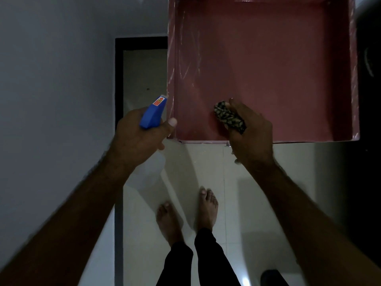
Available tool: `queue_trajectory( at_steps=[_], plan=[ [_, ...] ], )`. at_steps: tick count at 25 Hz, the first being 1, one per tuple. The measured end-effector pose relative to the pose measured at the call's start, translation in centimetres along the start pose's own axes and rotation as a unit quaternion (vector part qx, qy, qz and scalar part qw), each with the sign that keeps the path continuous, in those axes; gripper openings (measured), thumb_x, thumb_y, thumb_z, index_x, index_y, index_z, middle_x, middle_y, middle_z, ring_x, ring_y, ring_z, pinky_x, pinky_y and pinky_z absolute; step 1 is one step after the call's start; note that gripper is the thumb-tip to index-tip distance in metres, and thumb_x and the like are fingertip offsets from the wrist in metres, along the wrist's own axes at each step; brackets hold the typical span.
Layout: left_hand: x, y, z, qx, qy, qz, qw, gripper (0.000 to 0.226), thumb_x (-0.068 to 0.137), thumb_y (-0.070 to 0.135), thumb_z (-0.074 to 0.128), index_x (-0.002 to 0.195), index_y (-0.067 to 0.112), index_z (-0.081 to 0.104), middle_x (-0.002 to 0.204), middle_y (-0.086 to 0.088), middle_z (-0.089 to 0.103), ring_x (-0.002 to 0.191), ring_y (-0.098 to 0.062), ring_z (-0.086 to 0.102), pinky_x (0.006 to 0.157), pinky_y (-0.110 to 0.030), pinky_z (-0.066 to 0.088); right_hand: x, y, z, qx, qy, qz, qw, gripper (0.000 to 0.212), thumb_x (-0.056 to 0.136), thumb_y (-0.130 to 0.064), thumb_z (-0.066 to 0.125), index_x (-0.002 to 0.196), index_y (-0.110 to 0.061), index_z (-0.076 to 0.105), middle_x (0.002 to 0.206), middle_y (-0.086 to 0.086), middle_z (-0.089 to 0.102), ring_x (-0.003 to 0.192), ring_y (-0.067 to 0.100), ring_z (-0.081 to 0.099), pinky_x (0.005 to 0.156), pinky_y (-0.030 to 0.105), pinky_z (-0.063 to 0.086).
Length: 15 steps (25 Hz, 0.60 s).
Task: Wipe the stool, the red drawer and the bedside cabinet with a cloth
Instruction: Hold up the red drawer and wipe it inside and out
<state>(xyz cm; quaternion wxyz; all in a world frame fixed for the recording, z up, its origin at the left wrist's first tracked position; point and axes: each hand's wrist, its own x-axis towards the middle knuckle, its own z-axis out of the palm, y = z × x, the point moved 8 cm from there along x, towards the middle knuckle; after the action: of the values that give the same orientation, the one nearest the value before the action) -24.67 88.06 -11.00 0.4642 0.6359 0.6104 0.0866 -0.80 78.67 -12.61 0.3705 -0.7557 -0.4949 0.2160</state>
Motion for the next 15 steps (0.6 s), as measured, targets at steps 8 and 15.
queue_trajectory(
  at_steps=[8,15],
  plan=[
    [3.0,1.7,-1.0,0.031,-0.004,-0.004,1.000,0.037,0.093,0.043,0.064,0.097,0.007,0.061,0.078,-0.003,0.067,0.060,-0.006,0.066,0.061,-0.022,0.044,1.6,0.0,0.8,0.015,0.009,-0.012,1.000,0.058,0.080,0.001,0.062,0.137,-0.008,0.066,0.113,-0.008,0.056,0.089,0.029,0.070,0.072,0.055,0.063],
    [5.2,3.1,-1.6,0.012,0.009,0.006,1.000,0.030,0.094,0.043,0.063,0.092,0.014,0.058,0.078,-0.003,0.067,0.055,0.006,0.062,0.050,-0.007,0.043,2.8,0.6,2.7,-0.015,0.000,-0.025,1.000,0.061,0.078,0.009,0.070,0.137,-0.008,0.066,0.123,0.010,0.073,0.111,0.027,0.064,0.099,0.043,0.055]
  ],
)
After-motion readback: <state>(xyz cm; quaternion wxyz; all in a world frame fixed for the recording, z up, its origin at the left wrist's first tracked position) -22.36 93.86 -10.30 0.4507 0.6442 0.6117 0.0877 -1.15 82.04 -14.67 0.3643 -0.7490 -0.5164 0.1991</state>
